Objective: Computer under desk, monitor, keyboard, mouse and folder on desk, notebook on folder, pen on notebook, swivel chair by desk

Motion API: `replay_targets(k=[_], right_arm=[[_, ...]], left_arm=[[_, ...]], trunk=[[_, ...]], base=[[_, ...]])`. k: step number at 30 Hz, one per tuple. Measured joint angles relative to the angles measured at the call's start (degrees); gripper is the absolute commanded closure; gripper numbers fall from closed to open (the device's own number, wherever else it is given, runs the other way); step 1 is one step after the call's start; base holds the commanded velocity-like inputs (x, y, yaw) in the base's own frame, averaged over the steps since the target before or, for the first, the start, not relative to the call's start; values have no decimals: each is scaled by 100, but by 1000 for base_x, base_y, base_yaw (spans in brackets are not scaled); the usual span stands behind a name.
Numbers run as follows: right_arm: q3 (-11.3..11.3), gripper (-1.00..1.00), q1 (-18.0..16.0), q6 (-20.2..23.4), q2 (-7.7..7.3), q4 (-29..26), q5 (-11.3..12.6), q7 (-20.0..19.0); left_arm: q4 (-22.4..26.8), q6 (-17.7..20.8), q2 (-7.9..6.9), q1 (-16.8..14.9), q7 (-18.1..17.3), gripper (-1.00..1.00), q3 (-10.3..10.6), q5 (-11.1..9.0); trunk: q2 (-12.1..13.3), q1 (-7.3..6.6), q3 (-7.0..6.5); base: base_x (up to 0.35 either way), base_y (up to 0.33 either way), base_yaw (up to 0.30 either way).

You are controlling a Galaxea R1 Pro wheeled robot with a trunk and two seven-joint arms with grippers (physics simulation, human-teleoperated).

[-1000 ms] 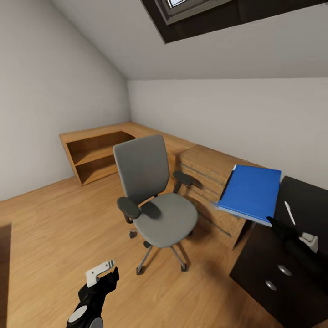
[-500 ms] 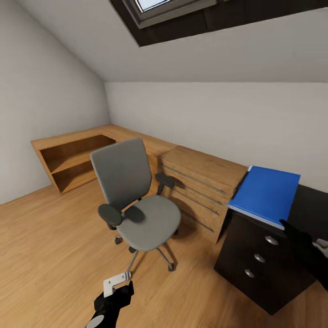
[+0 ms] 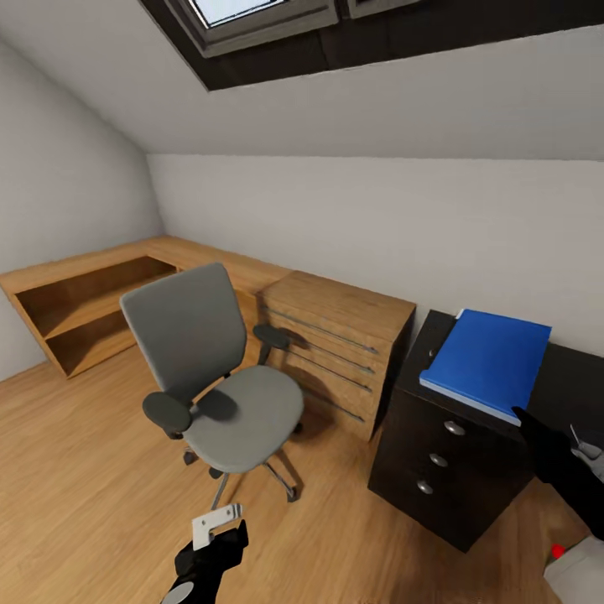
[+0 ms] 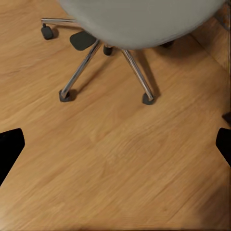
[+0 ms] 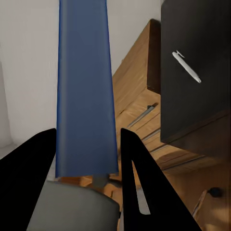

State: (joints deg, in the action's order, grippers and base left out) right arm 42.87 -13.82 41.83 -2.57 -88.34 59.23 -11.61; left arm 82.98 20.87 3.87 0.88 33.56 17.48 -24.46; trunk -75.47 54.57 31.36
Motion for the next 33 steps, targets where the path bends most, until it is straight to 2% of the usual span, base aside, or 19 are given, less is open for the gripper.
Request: replay_targets(k=[6, 13, 17, 19, 26, 33], right_arm=[[0, 100, 0, -6, 0, 8, 0, 0], [-1, 100, 0, -9, 0, 9, -1, 0], [-1, 100, 0, -9, -3, 9, -3, 8], [6, 100, 0, -10, -6, 19, -9, 14], [25, 100, 0, -39, -17, 26, -6, 19], [55, 100, 0, -102, -22, 63, -12, 17]], left_arm=[[-4, 0, 4, 0, 3, -100, 30, 6], [-1, -7, 1, 0, 8, -100, 224, 8], [-3, -9, 0, 0, 8, -100, 254, 15], [-1, -26, 0, 0, 9, -100, 265, 18], [-4, -62, -25, 0, 40, -100, 536, 22], [-4, -62, -36, 0, 53, -100, 514, 22]], trunk=[[241, -132, -108], [522, -286, -234], [682, -373, -305], [684, -374, -306], [684, -374, -306], [684, -374, -306]], base=[[0, 0, -267], [0, 0, -268], [0, 0, -269], [0, 0, -269], [0, -40, -270], [0, -107, -270]])
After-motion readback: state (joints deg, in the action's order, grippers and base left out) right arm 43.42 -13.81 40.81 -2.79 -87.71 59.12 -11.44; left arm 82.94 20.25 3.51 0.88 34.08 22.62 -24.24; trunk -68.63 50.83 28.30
